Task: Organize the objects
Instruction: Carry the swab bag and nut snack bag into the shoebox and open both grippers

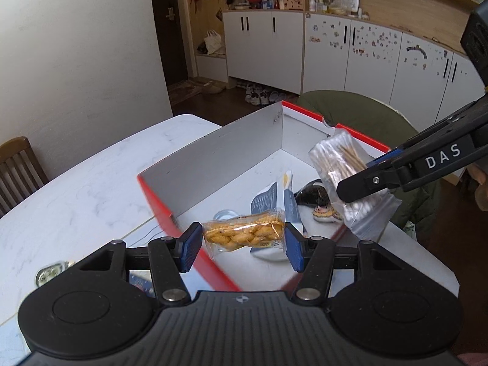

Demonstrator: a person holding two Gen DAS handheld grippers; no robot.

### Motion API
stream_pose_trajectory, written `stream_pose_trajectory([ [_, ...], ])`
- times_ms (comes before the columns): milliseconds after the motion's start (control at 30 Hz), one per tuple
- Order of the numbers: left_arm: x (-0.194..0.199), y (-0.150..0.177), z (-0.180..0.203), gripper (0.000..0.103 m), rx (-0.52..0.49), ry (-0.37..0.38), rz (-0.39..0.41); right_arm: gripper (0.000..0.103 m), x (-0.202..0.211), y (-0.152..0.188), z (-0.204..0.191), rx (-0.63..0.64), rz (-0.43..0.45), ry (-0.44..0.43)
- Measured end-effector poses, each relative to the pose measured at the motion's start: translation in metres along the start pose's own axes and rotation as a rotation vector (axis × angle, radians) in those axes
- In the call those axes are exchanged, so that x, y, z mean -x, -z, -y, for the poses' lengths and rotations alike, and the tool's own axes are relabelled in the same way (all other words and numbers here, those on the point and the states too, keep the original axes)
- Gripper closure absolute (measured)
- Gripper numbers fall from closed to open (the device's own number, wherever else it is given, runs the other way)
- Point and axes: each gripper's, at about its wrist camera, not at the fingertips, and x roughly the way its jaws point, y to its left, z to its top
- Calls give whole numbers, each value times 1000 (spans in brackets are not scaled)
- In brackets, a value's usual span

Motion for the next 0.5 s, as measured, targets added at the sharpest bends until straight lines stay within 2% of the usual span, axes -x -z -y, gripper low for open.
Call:
stream_pose_trajectory([
  [300,-46,-28,9,46,-32,-30,-63,65,-24,-25,28,17,-1,56],
  [500,-77,-43,7,46,-72,-48,-99,65,-50,-39,43,6,-34,79],
])
